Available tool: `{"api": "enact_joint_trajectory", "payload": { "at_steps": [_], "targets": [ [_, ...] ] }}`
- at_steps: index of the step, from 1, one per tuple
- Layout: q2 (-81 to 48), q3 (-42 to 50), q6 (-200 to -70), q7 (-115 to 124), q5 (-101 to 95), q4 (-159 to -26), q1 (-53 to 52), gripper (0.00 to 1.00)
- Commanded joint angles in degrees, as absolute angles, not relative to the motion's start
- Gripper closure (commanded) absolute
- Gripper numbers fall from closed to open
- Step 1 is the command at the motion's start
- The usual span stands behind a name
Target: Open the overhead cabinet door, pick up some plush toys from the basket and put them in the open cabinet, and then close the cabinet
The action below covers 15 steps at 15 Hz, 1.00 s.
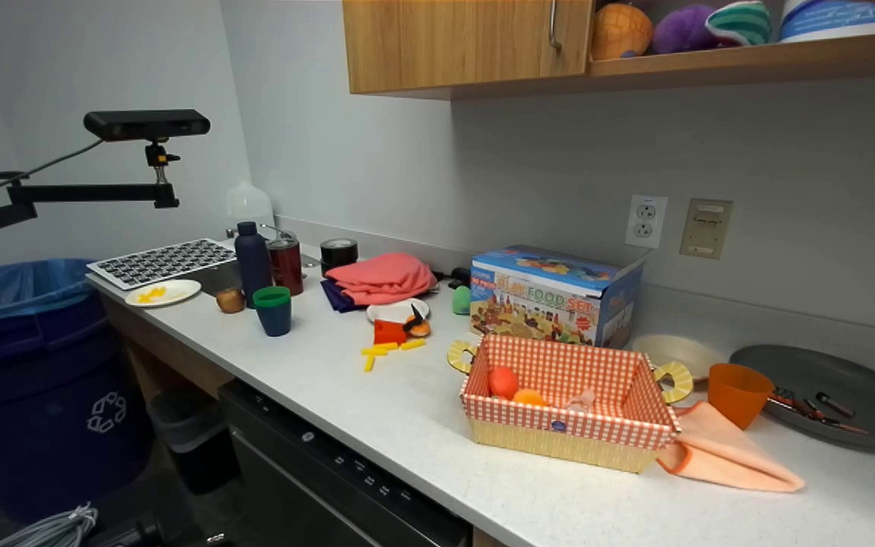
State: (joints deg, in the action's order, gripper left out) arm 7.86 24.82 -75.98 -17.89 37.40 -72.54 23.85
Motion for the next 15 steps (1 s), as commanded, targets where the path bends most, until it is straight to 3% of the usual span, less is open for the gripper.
{"api": "enact_joint_trajectory", "payload": {
  "at_steps": [1,6,11,15],
  "targets": [
    [11.6,22.4,-77.6,-15.5,40.8,-75.5,22.2,0.0],
    [15.0,18.6,-83.9,-9.4,44.9,-79.3,22.1,0.0],
    [18.8,11.6,-101.1,-3.5,44.8,-87.3,22.3,0.0],
    [20.4,11.2,-111.8,-0.7,42.9,-92.3,15.9,0.0]
  ]
}}
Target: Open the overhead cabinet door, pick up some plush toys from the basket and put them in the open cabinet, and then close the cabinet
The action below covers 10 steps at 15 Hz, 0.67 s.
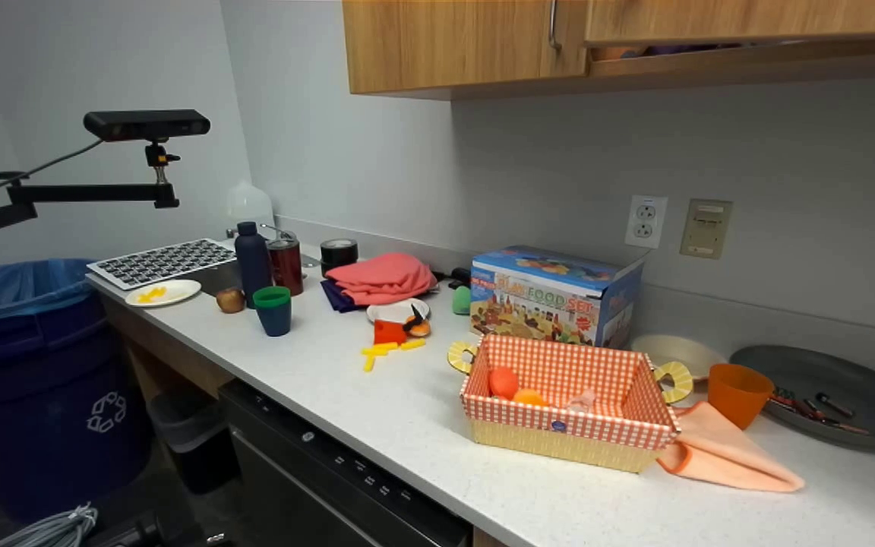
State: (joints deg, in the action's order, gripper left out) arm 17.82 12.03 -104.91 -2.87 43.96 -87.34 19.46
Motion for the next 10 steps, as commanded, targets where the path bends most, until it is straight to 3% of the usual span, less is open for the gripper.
{"api": "enact_joint_trajectory", "payload": {
  "at_steps": [1,10],
  "targets": [
    [20.8,10.7,-113.9,-0.2,42.7,-93.8,14.9,0.0],
    [22.5,6.5,-129.6,3.4,42.9,-103.4,9.0,0.0]
  ]
}}
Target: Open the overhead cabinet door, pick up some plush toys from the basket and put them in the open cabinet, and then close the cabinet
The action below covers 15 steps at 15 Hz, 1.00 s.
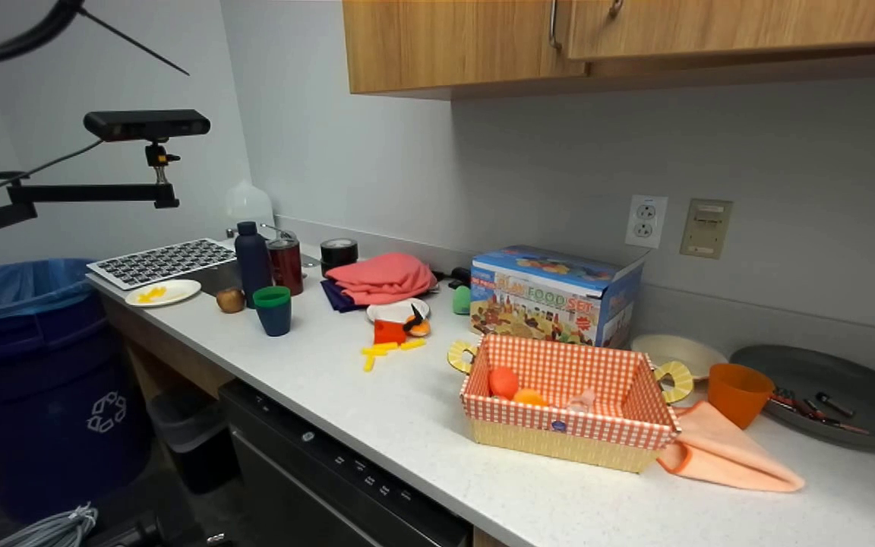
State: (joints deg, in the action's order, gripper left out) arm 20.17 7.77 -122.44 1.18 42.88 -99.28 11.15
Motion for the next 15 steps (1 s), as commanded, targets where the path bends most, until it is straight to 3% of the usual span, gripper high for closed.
{"api": "enact_joint_trajectory", "payload": {
  "at_steps": [1,7,15],
  "targets": [
    [22.5,5.9,-132.4,3.9,43.0,-104.2,8.4,0.0],
    [21.5,3.0,-149.7,4.4,42.2,-108.3,4.8,0.0],
    [23.6,5.4,-149.4,4.8,39.9,-110.4,4.4,0.0]
  ]
}}
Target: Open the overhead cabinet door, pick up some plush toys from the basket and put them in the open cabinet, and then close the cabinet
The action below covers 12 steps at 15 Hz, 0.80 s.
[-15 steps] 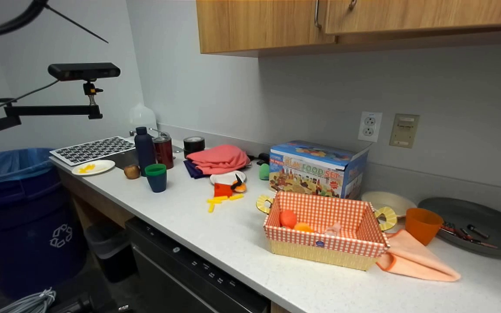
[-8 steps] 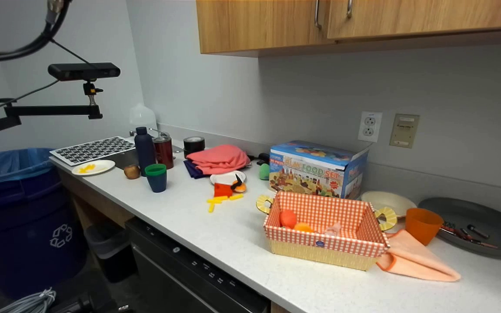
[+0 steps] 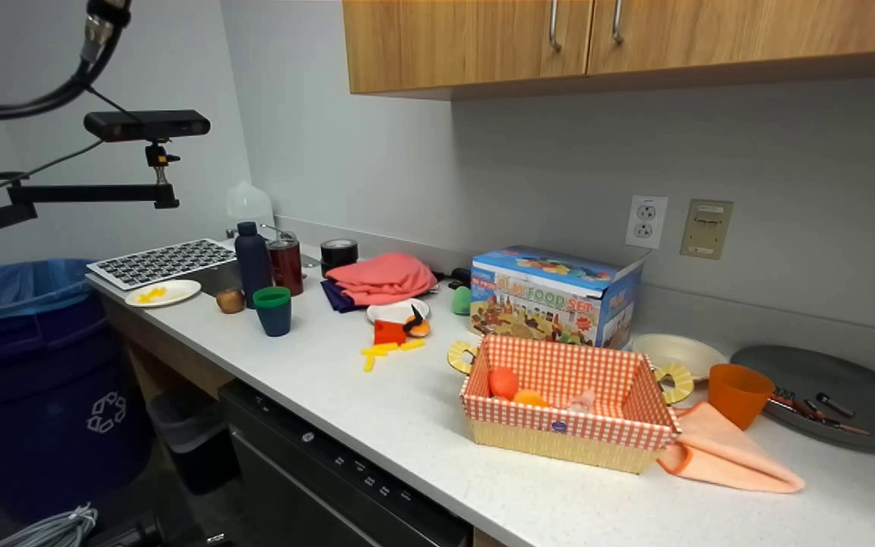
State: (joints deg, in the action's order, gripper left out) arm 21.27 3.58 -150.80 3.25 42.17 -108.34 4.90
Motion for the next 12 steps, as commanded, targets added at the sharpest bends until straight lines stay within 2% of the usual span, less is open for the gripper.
{"api": "enact_joint_trajectory", "payload": {
  "at_steps": [1,10,11,12],
  "targets": [
    [24.0,5.8,-148.7,5.3,39.2,-110.9,4.8,0.0],
    [33.9,12.5,-127.8,10.7,25.5,-121.0,11.0,0.0],
    [29.4,12.3,-132.2,9.3,28.0,-117.9,8.8,0.0],
    [30.7,12.8,-130.2,9.4,27.1,-118.8,9.6,0.0]
  ]
}}
